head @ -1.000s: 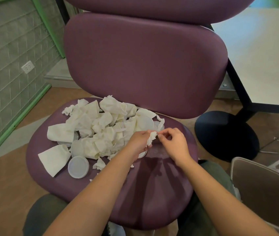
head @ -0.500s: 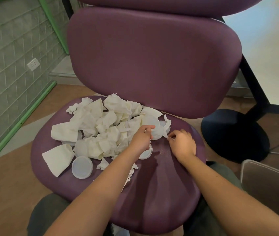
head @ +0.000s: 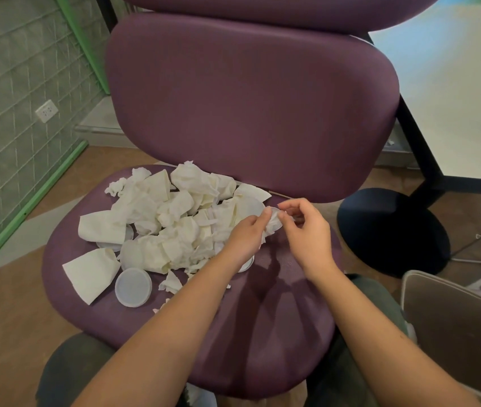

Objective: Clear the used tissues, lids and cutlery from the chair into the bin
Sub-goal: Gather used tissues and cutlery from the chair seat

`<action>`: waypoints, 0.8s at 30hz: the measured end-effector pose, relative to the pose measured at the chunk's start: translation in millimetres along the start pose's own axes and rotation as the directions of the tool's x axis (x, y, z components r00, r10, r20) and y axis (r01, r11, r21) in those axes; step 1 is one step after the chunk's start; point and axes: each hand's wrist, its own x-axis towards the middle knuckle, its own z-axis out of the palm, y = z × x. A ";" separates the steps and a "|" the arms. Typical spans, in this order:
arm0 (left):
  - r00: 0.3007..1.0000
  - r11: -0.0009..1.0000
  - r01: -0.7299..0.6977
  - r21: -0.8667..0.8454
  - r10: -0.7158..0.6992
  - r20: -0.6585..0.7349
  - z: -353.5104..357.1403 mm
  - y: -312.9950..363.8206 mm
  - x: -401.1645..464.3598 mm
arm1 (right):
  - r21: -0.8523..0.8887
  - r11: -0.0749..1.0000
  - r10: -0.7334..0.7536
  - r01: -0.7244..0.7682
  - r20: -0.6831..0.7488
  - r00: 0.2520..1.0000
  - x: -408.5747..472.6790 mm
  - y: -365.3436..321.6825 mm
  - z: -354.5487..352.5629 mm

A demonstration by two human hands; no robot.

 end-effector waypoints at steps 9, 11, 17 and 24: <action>0.993 0.861 0.114 -0.495 -0.112 0.034 -32.7 -7.7 -22.0 | 0.192 0.958 0.173 -0.215 0.214 0.962 -26.7 -4.6 40.1; 0.989 0.800 0.143 -0.582 -0.142 0.049 -43.0 -13.4 -26.2 | 0.214 0.945 0.188 -0.245 0.256 0.948 -29.4 -9.4 48.6; 0.979 0.816 0.205 -0.541 -0.176 0.105 -75.4 -33.5 -37.2 | 0.121 0.959 0.175 -0.257 0.459 0.871 -31.4 -26.1 72.5; 0.981 0.880 0.182 -0.439 -0.190 0.026 -100.9 -51.7 -52.7 | 0.158 0.927 0.215 -0.339 0.518 0.828 -47.0 -30.7 91.1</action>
